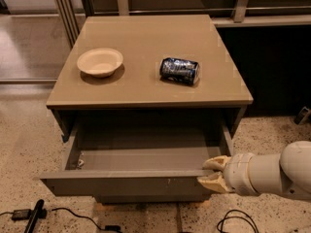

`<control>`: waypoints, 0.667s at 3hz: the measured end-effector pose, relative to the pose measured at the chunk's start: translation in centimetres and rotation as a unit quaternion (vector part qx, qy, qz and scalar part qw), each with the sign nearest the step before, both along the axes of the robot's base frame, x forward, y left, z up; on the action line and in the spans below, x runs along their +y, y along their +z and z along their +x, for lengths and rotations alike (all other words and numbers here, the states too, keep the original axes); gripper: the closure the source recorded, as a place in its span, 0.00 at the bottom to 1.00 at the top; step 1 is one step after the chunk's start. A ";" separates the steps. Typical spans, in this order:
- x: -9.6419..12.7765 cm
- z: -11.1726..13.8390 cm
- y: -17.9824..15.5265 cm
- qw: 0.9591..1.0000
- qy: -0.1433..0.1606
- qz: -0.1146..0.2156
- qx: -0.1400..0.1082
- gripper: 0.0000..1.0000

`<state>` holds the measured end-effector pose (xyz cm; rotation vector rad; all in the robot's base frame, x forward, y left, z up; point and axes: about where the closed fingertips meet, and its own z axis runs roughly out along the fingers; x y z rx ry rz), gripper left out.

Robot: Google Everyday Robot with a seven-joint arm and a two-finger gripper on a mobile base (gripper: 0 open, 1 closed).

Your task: Open top drawer

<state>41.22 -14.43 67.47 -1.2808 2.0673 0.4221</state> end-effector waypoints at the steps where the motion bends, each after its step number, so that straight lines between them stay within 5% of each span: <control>1: -0.3 -1.0 0.2 1.000 0.003 -0.003 0.001 1.00; 2: -0.6 -2.1 0.3 1.000 0.000 -0.006 0.006 1.00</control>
Offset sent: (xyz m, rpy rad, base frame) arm -0.2200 -0.0636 0.0048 -0.0688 0.1575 -0.0918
